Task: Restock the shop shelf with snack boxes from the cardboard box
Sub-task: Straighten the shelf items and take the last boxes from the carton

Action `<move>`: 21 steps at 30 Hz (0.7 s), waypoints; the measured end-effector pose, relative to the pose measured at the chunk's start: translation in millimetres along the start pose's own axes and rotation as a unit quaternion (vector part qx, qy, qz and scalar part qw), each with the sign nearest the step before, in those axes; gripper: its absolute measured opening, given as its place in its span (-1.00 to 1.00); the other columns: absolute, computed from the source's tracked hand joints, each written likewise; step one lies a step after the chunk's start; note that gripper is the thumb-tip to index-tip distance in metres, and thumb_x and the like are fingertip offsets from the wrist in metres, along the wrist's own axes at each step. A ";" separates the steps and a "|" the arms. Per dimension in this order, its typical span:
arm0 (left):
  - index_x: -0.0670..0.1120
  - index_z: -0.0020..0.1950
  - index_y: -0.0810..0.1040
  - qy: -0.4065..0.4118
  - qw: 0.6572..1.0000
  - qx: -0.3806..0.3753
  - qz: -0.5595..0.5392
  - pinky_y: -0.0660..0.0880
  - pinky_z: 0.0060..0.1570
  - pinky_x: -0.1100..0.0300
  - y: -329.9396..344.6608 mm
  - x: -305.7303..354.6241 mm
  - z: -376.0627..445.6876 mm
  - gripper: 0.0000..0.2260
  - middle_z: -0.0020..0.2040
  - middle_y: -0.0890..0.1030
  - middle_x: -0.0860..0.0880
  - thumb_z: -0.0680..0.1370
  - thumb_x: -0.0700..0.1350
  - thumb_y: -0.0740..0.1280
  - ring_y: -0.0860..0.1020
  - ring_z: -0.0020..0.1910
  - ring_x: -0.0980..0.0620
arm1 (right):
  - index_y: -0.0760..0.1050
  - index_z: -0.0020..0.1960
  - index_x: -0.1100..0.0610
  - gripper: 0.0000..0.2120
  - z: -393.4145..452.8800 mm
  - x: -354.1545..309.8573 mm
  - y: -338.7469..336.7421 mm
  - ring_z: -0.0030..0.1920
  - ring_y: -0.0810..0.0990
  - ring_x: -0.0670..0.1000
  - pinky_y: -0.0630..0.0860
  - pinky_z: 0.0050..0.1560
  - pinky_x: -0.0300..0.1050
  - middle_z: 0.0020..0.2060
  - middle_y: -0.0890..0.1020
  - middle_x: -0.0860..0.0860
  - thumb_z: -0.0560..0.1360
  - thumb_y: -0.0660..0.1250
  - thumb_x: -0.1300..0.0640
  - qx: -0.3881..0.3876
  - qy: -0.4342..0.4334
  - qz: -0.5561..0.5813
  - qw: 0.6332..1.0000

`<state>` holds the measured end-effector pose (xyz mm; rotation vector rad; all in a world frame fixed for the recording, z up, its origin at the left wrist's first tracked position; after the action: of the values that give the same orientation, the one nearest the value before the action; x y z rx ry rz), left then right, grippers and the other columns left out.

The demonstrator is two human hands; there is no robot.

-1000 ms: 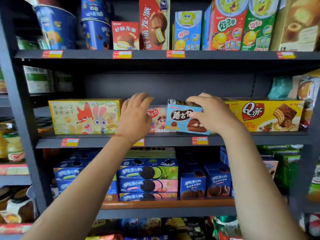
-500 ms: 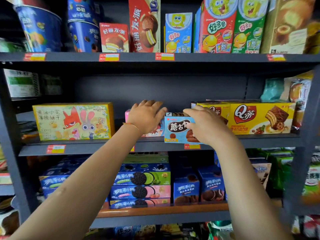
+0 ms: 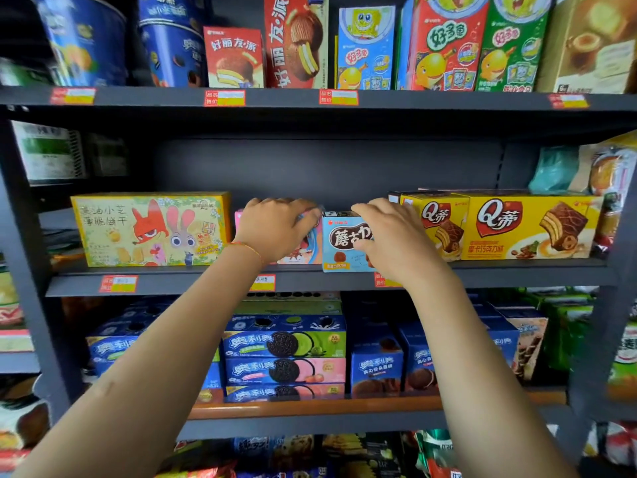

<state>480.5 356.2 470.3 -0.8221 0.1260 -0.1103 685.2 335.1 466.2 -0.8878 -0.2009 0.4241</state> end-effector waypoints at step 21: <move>0.08 0.37 0.46 0.008 0.999 0.022 0.028 0.40 0.22 -0.01 4.0 -10.8 -1.6 -0.54 0.16 0.65 -0.03 0.65 0.25 -0.05 0.58 0.17 -0.11 | 0.22 0.53 0.03 -0.44 26.1 2.6 18.4 0.48 0.28 0.10 0.04 0.52 0.10 0.46 0.38 0.04 0.59 0.33 0.00 -0.008 0.006 0.001 1.000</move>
<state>469.8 359.3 467.0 -0.7730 0.1613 -0.0672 673.6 364.9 467.9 -0.9070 -0.1929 0.4201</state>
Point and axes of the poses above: each hand's wrist, its own z-axis towards the middle knuckle, its own y-axis out of the palm, x = y × z, the point moved 1 cm from there along z, towards the middle knuckle
